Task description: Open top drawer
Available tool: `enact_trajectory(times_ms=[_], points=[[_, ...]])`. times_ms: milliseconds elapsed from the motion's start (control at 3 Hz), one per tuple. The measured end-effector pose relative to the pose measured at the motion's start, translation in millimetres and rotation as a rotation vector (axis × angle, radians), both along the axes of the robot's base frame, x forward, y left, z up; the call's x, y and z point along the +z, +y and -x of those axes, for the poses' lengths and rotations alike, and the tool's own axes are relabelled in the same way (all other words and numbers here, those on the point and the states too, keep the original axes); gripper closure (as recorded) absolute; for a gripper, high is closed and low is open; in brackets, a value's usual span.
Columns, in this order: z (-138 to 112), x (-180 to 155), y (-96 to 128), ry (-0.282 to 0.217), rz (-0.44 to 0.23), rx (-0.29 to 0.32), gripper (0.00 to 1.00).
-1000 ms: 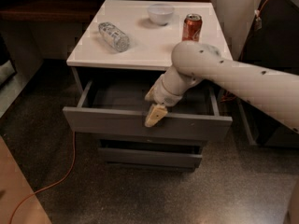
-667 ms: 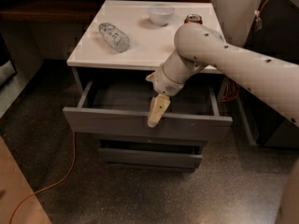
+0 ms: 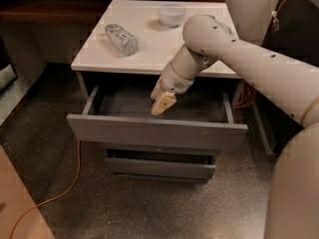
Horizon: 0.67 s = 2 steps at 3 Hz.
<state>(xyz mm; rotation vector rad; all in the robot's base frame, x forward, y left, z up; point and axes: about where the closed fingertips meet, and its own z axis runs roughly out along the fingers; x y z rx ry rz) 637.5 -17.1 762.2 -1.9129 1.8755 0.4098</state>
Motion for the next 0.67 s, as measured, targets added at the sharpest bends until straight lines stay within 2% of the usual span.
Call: enact_trajectory(times_ms=[333, 667], points=[[-18, -21, 3, -0.009, 0.034, -0.019, 0.78], [-36, -45, 8, -0.025, 0.066, -0.039, 1.0]])
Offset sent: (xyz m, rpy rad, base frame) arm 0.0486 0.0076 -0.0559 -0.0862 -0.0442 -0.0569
